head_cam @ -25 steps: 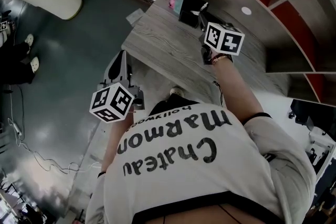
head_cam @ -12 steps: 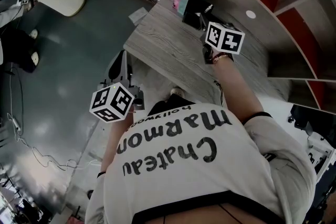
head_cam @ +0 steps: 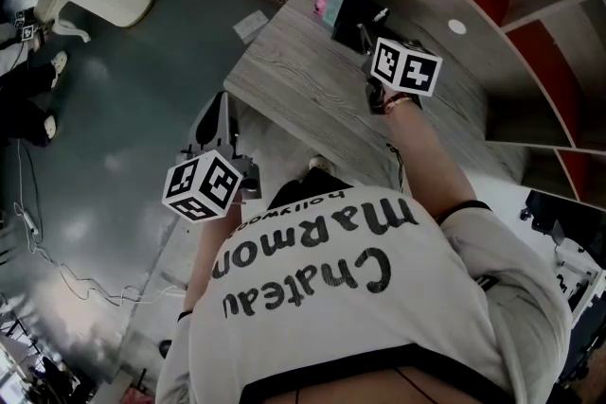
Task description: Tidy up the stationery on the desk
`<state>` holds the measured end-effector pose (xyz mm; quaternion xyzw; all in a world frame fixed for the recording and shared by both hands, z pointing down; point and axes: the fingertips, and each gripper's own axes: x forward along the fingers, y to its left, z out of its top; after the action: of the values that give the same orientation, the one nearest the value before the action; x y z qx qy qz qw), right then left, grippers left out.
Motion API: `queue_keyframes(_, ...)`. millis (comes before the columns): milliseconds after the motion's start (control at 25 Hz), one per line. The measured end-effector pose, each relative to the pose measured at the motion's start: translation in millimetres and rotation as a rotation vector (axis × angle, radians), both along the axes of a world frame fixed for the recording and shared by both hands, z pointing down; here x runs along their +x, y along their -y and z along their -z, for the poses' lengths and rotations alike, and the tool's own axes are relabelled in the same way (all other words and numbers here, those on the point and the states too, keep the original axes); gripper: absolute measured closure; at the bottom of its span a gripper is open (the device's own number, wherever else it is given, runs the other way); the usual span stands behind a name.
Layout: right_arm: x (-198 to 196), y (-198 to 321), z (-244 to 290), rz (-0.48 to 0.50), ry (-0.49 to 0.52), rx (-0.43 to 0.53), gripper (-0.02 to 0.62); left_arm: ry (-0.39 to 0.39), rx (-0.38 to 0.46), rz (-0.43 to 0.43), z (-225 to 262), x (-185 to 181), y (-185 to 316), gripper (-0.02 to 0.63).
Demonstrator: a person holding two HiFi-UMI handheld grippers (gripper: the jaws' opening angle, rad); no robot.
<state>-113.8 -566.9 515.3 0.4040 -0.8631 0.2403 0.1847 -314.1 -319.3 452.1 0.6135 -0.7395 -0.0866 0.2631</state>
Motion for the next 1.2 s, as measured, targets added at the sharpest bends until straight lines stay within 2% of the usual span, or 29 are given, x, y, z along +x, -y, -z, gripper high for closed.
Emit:
queue_keyframes(760,-15.0,3.1,-9.9,0.032,0.010,-0.008,0.514,-0.017,-0.015,0.000,-10.2,-4.4,9.6,0.591)
queue_keyframes(960,-10.4,8.0,-9.6,0.002,0.022,-0.006,0.513,-0.019,-0.016,-0.005,-10.8,-3.6,10.5,0.591)
queue_keyframes(1200,-10.1,7.7,-11.1,0.010,-0.013,0.027,0.514,-0.018,-0.015,-0.009,-11.4,-1.6,10.7,0.591)
